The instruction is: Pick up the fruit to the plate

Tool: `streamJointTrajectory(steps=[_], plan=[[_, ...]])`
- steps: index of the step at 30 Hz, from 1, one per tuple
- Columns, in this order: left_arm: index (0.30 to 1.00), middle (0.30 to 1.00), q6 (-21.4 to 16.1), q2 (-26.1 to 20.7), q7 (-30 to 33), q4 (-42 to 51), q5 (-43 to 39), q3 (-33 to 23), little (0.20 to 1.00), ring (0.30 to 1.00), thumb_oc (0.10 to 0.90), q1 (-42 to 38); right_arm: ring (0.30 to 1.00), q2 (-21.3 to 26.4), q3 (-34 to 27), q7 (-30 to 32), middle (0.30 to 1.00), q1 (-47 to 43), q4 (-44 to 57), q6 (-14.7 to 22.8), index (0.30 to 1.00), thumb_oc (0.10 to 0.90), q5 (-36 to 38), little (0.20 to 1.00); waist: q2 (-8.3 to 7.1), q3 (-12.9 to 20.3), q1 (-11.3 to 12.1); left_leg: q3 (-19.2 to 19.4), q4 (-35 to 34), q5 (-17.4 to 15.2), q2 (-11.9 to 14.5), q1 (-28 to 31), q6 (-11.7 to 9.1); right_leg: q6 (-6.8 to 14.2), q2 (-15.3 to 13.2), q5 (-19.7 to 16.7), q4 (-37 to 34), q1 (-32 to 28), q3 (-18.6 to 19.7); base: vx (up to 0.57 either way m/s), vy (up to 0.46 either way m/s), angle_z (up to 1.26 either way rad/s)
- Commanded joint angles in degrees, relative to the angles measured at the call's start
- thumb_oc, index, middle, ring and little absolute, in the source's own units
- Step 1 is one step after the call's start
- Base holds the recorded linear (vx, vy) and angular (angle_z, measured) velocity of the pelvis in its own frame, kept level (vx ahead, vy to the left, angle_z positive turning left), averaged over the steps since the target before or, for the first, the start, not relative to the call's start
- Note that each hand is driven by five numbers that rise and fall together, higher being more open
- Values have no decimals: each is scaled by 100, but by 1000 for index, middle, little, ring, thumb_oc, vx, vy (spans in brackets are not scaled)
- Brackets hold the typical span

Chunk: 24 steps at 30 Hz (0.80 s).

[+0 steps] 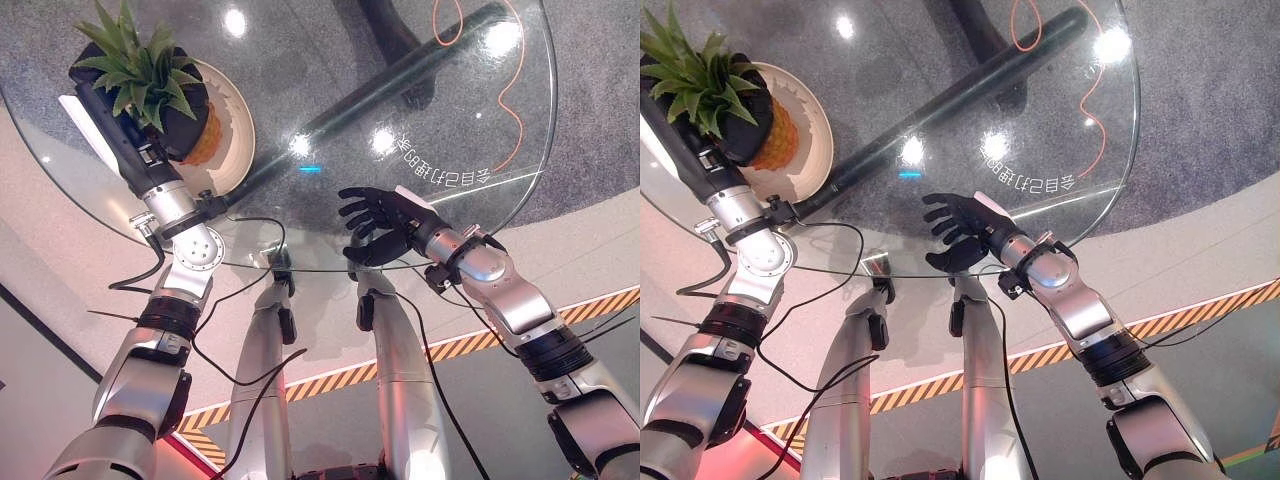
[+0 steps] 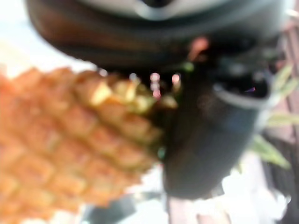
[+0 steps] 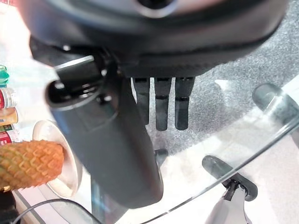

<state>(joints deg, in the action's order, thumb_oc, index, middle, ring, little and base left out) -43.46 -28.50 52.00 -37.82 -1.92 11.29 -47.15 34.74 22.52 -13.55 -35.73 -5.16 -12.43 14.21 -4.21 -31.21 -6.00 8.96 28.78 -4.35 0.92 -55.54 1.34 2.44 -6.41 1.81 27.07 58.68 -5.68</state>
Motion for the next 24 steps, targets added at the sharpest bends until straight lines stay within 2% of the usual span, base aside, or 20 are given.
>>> streamJointTrajectory(steps=[1,7,16,18,21,22,23,24], plan=[[300,300,-790,-139,243,255,37,-90,200,300,100,-577,900,100,390,-85,900,176,-10,78,900,800,149,900,47,142,169,78,-198,85,-627,-51,-221,140,560,-362,-32,-10,-334,0,0,0],[300,300,-614,-102,324,92,60,-17,200,300,100,-595,900,60,367,-57,900,168,15,87,900,800,98,900,36,142,153,62,-175,112,-627,-125,-250,148,576,-372,10,55,-341,-5,0,0],[312,312,-675,-120,313,-39,-87,-4,214,312,114,-597,900,100,365,-62,900,134,39,138,900,800,143,900,33,142,135,79,-266,176,-560,-122,-297,150,566,-385,-9,74,-361,-3,-1,0],[427,427,-643,-110,339,2,-75,28,348,427,248,-596,900,103,372,-71,900,145,33,162,900,800,137,900,36,142,134,77,-277,180,-541,-111,-309,149,554,-382,-4,72,-365,0,0,0],[815,815,-568,-112,318,51,-70,35,801,815,701,-584,900,73,352,-75,900,188,85,137,900,800,123,900,32,142,134,66,-311,181,-540,-54,-300,157,557,-385,3,43,-368,-7,-23,0],[815,815,-568,-112,318,51,-70,35,801,815,701,-584,900,73,352,-75,900,188,85,137,900,800,123,900,32,142,134,66,-311,181,-540,-54,-300,157,557,-385,3,43,-368,0,0,0],[900,900,-546,-116,327,59,-60,41,900,900,800,-587,900,71,357,-72,900,191,100,141,900,800,126,900,32,142,134,66,-317,178,-536,-43,-296,157,558,-383,7,39,-370,0,0,0],[900,900,-482,-108,396,89,-38,41,900,900,800,-582,900,54,350,-76,900,197,146,117,900,800,109,900,32,142,131,68,-315,175,-533,-23,-291,156,570,-380,14,27,-363,-10,-32,1]])
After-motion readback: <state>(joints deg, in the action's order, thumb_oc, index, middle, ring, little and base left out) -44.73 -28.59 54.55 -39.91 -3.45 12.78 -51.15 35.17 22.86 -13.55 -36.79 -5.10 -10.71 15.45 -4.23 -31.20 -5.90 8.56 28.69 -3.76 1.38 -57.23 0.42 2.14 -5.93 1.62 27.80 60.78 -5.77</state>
